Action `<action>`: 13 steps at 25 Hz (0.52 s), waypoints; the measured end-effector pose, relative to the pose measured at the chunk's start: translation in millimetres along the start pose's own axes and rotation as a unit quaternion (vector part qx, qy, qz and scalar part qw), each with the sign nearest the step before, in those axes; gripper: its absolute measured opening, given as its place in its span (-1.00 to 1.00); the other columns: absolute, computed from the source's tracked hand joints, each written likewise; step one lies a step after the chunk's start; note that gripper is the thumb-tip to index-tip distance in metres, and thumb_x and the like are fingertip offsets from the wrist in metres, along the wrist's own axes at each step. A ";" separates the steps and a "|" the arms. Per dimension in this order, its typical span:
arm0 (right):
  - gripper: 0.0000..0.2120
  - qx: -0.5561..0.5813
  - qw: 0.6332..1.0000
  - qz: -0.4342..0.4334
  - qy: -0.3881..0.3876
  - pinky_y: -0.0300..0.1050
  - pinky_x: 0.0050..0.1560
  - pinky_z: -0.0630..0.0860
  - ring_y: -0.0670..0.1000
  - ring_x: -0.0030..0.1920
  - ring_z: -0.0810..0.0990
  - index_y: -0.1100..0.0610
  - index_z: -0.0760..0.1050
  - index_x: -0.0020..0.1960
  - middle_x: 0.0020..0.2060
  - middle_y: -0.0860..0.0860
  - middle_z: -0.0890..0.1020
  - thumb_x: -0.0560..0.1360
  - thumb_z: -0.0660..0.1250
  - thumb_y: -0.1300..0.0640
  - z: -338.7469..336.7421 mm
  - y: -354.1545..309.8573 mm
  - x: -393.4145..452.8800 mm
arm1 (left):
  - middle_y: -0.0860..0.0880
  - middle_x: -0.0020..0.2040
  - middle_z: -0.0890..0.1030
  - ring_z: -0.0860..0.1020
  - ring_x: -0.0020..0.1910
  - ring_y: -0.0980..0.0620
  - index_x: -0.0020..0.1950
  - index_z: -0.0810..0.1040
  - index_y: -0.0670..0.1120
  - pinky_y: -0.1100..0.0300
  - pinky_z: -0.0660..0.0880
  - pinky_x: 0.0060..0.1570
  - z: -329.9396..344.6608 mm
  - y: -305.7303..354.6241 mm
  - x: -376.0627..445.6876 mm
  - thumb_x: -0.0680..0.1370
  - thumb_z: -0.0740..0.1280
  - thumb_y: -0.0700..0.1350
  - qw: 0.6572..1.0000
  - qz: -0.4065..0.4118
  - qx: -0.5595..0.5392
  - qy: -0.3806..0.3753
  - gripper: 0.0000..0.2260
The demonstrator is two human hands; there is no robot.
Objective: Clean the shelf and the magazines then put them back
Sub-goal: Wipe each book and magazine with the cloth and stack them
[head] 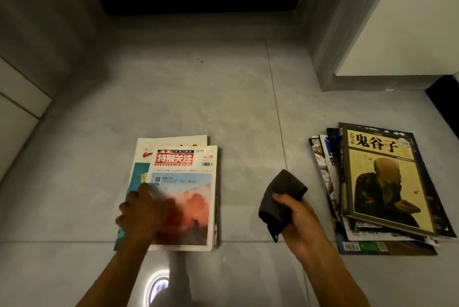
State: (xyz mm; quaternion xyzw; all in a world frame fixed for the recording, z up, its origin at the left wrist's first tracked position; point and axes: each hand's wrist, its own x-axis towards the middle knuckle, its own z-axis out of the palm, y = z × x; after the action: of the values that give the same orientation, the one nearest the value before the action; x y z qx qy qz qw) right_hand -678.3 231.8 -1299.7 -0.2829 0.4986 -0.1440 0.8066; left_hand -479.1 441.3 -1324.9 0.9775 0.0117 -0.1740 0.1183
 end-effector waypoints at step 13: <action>-0.65 -0.067 0.997 -0.012 0.043 0.09 -0.15 0.61 0.26 0.00 0.63 0.10 0.54 0.19 0.02 0.18 0.65 0.43 0.39 0.32 -15.4 0.8 -6.2 | -0.25 0.28 0.43 0.41 0.22 -0.30 0.30 0.43 -0.15 -0.28 0.42 0.16 15.3 1.0 -8.9 0.48 0.46 -0.09 0.979 0.102 -0.108 0.137 -0.56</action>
State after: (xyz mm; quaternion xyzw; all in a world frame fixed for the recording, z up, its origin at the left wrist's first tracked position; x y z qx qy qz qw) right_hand -694.9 230.8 -1300.9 -0.3362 0.5377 -0.1322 0.7618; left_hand -492.7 436.8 -1335.6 0.9697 -0.0535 -0.0230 0.2373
